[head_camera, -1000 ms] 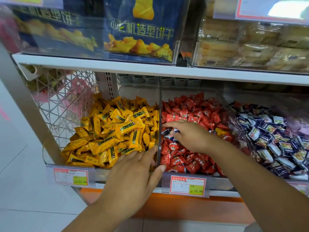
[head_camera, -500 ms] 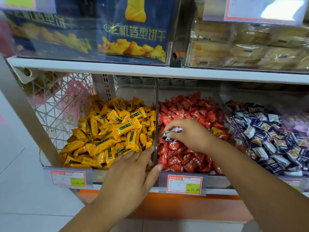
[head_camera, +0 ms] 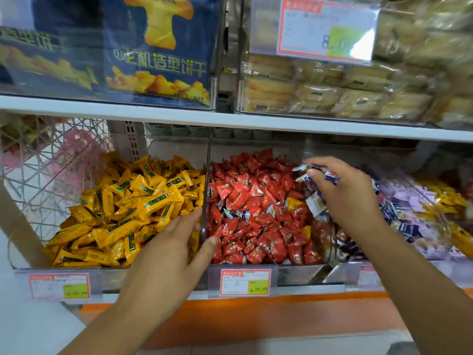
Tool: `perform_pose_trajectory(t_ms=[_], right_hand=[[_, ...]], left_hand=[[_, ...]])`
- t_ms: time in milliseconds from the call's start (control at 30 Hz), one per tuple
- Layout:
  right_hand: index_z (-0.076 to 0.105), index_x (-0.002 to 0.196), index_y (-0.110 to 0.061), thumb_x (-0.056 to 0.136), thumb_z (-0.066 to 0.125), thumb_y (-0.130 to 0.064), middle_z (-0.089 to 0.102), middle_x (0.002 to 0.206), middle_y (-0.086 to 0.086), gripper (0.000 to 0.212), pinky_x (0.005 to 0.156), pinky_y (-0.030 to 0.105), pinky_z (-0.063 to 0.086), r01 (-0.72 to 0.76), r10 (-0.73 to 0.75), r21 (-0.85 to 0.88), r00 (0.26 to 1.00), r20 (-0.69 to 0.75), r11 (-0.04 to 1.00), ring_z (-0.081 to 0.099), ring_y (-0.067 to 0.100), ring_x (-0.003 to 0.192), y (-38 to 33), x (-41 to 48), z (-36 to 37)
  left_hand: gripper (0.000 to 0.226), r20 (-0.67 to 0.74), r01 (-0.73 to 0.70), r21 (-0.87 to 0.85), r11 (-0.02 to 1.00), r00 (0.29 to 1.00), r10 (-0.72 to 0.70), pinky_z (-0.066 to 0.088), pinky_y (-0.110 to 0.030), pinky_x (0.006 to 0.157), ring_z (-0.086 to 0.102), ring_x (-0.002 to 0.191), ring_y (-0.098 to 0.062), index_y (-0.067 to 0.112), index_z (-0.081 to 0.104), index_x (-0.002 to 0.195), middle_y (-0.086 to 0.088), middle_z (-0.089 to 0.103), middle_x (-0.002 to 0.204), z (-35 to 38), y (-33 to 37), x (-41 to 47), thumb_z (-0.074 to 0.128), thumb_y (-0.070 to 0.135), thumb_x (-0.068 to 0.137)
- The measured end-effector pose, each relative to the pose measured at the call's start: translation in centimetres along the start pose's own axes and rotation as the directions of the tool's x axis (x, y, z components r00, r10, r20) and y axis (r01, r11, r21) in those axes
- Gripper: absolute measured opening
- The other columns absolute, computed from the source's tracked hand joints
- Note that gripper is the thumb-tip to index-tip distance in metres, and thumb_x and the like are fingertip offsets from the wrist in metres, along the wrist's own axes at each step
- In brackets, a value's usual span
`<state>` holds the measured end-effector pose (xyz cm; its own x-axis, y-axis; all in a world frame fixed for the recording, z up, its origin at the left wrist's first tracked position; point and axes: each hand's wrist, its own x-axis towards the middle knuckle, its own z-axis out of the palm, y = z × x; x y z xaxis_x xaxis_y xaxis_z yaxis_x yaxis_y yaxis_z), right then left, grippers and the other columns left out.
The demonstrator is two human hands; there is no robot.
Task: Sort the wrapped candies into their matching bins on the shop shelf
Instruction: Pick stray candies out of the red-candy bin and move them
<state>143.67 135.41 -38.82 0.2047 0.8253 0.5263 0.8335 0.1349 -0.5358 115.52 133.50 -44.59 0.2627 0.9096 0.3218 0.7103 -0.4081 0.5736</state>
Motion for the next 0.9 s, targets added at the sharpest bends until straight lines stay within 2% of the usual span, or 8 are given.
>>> perform_pose_trajectory(t_ms=[133, 267, 367, 433, 500, 600, 733, 900], right_hand=[[0.067, 0.113, -0.014, 0.096, 0.059, -0.017, 0.068, 0.114, 0.008, 0.02, 0.076, 0.026, 0.038, -0.224, 0.21, -0.119, 0.971, -0.114, 0.967, 0.061, 0.028, 0.102, 4.9, -0.1, -2.8], [0.056, 0.133, -0.02, 0.091, 0.066, -0.027, 0.056, 0.134, 0.005, 0.043, 0.084, 0.028, 0.039, -0.35, 0.367, -0.181, 0.927, 0.072, 0.919, 0.053, 0.026, 0.117, 5.7, -0.7, -3.6], [0.062, 0.126, -0.024, 0.091, 0.065, -0.025, 0.058, 0.126, 0.0, 0.036, 0.09, 0.029, 0.045, -0.132, 0.148, -0.228, 0.988, 0.053, 0.965, 0.058, 0.02, 0.109, 3.0, -1.1, -3.9], [0.068, 0.116, -0.027, 0.091, 0.063, -0.019, 0.062, 0.109, -0.012, 0.026, 0.081, 0.018, 0.046, 0.103, -0.07, -0.159, 0.977, 0.203, 0.982, 0.059, 0.001, 0.089, 0.3, -1.9, -3.8], [0.068, 0.117, -0.029, 0.093, 0.061, -0.013, 0.061, 0.107, -0.015, 0.03, 0.086, 0.016, 0.046, 0.271, -0.155, -0.174, 0.857, 0.491, 0.947, 0.054, -0.008, 0.086, -1.3, -2.6, -2.8], [0.055, 0.133, -0.03, 0.088, 0.054, 0.002, 0.056, 0.13, -0.004, 0.055, 0.098, 0.027, 0.042, 0.429, -0.022, -0.381, 0.686, 0.727, 0.819, 0.048, 0.012, 0.117, -1.6, -2.8, -0.2], [0.046, 0.136, -0.032, 0.085, 0.052, 0.004, 0.056, 0.128, 0.0, 0.063, 0.092, 0.028, 0.045, 0.404, 0.054, -0.428, 0.674, 0.737, 0.809, 0.051, 0.016, 0.112, -2.0, -2.4, 0.7], [0.056, 0.126, -0.036, 0.096, 0.05, -0.007, 0.054, 0.118, -0.013, 0.042, 0.059, 0.011, 0.042, 0.168, 0.001, -0.201, 0.766, 0.643, 0.965, 0.055, -0.008, 0.066, -3.1, -0.8, -0.7]], left_hand=[[0.06, -0.033, 0.027, -0.043, 0.999, 0.999, -0.028, 0.044, -0.023, 0.076, 0.047, 0.098, 0.005, 0.044, 0.03, 0.145, 0.026, 0.041, 0.116, 0.4, 0.8, 0.9, 0.042, 0.056, 0.088], [0.061, -0.043, 0.018, -0.034, 0.999, 0.999, -0.02, 0.043, -0.025, 0.075, 0.047, 0.095, 0.0, 0.039, 0.026, 0.148, 0.023, 0.041, 0.115, 0.8, 0.9, 1.5, 0.051, 0.042, 0.092], [0.06, -0.015, 0.01, -0.001, 1.0, 1.0, -0.01, 0.042, -0.027, 0.069, 0.051, 0.091, -0.007, 0.041, 0.025, 0.148, 0.019, 0.052, 0.104, 0.9, 0.4, 1.7, 0.048, 0.043, 0.092], [0.061, -0.003, 0.002, 0.0, 1.0, 1.0, -0.002, 0.042, -0.027, 0.067, 0.053, 0.09, -0.009, 0.041, 0.025, 0.148, 0.018, 0.055, 0.1, 1.0, 0.1, 1.7, 0.047, 0.044, 0.091], [0.063, 0.007, -0.004, 0.0, 1.0, 1.0, 0.004, 0.042, -0.026, 0.067, 0.054, 0.092, -0.009, 0.04, 0.023, 0.149, 0.018, 0.056, 0.1, 1.0, -0.1, 1.6, 0.046, 0.045, 0.091], [0.067, 0.03, 0.01, -0.001, 1.0, 1.0, -0.01, 0.041, -0.023, 0.069, 0.054, 0.097, -0.008, 0.04, 0.018, 0.151, 0.018, 0.056, 0.106, 0.9, -0.3, 1.5, 0.045, 0.048, 0.09], [0.072, 0.062, 0.022, -0.013, 1.0, 0.998, -0.021, 0.043, -0.021, 0.075, 0.054, 0.108, -0.007, 0.041, 0.011, 0.153, 0.015, 0.057, 0.118, 0.7, -0.5, 1.2, 0.045, 0.051, 0.09], [0.074, 0.067, 0.029, -0.021, 0.999, 0.997, -0.028, 0.039, -0.018, 0.075, 0.054, 0.101, -0.006, 0.043, 0.007, 0.152, 0.013, 0.055, 0.126, 0.7, -0.6, 1.3, 0.045, 0.053, 0.09]])
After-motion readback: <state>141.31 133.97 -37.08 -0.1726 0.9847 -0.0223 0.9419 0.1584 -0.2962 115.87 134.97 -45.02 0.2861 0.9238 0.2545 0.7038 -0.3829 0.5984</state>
